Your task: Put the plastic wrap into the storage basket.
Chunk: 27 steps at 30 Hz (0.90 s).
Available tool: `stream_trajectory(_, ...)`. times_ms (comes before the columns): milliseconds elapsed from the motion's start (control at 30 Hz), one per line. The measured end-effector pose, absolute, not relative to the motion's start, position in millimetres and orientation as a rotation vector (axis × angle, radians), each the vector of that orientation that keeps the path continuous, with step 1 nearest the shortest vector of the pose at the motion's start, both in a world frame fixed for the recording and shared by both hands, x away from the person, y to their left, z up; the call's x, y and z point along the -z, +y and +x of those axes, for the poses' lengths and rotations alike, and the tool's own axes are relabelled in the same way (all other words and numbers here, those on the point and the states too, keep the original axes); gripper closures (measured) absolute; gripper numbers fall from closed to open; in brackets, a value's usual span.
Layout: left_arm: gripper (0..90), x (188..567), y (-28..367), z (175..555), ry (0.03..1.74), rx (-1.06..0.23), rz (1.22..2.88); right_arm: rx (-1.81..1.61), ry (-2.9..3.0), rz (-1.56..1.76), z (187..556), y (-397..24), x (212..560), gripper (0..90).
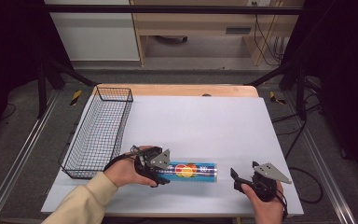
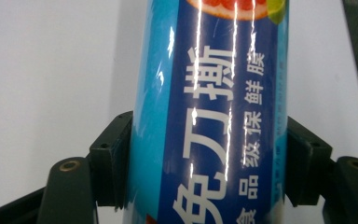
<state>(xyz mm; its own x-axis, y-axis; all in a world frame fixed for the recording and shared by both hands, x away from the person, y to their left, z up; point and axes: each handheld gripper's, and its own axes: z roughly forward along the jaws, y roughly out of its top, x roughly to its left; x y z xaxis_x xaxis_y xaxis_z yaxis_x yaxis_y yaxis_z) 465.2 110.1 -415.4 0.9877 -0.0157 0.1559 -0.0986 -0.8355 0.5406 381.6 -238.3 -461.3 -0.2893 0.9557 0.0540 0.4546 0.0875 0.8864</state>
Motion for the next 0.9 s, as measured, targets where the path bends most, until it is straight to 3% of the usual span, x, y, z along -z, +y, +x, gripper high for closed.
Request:
stream_trajectory(400,30.9,364,121,452,0.035,-0.309,2.413,-1.139,1.786,1.404,381,-240,461,14.8)
stream_trajectory(900,31.3,320,169,446,0.171,-0.440,2.368,-1.142,1.768,1.422,382,-241,462,14.9)
